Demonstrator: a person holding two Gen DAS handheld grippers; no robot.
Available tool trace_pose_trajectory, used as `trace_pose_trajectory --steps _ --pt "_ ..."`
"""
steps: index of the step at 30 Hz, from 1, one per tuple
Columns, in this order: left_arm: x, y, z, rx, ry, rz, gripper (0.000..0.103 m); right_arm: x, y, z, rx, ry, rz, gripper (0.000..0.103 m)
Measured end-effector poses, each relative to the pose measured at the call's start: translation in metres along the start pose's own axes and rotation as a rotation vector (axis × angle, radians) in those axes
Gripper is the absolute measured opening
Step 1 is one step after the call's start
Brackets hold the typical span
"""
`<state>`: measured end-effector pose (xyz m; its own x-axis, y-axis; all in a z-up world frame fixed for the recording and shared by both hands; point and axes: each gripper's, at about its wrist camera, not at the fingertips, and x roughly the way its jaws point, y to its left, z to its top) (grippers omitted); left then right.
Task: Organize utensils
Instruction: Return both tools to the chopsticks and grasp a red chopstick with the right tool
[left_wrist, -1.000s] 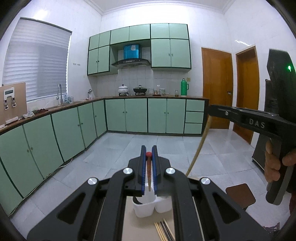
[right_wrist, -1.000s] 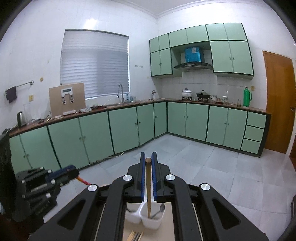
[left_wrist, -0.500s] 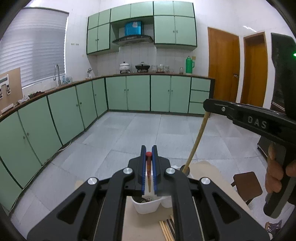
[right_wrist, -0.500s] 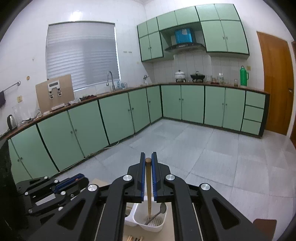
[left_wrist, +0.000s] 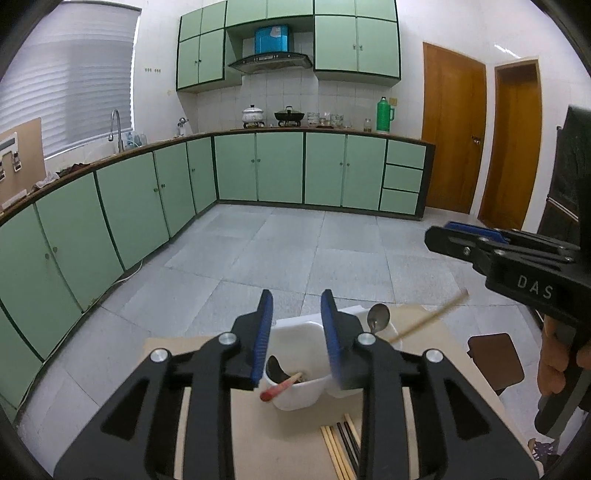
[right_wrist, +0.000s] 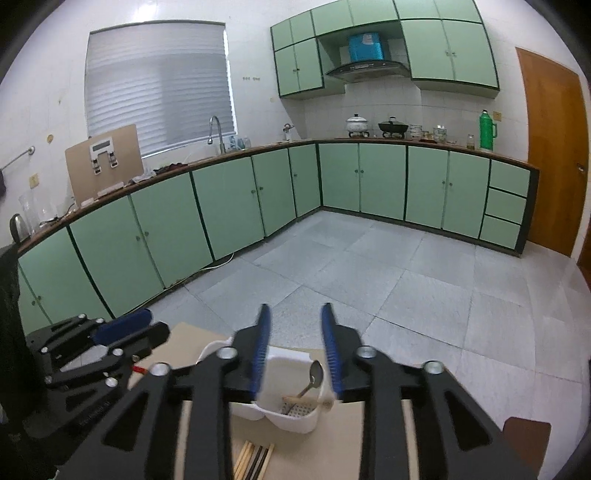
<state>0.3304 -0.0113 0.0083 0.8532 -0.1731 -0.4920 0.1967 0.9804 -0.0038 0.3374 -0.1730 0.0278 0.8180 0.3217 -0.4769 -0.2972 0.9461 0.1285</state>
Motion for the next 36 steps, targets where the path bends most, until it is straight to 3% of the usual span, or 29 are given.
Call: trace_pose_trajectory --steps 7,12,17,25,31,36 --pt "-0.037 0.003 -0.010 -0.010 -0.036 0.023 0.049 -0.039 -0.006 -0.020 0.021 -0.041 -0.039 0.064" --pt "-0.072 0.000 -0.046 -0.019 -0.036 0.026 0.064 -0.076 -0.001 -0.060 0.009 -0.061 -0.055 0.081" --pt "-0.090 -0.005 -0.114 -0.049 0.060 0.015 0.068 -0.095 0.010 -0.125 0.003 -0.001 -0.067 0.085" --pt "-0.088 -0.004 -0.211 -0.044 0.250 0.032 0.068 -0.095 0.024 -0.235 0.080 0.201 -0.078 0.085" --pt "-0.085 -0.002 -0.243 -0.032 0.321 0.053 0.068 -0.088 0.037 -0.271 0.096 0.291 -0.076 0.085" --pt "-0.085 -0.003 -0.262 -0.033 0.358 0.065 0.068 -0.083 0.055 -0.285 0.026 0.317 -0.102 0.085"
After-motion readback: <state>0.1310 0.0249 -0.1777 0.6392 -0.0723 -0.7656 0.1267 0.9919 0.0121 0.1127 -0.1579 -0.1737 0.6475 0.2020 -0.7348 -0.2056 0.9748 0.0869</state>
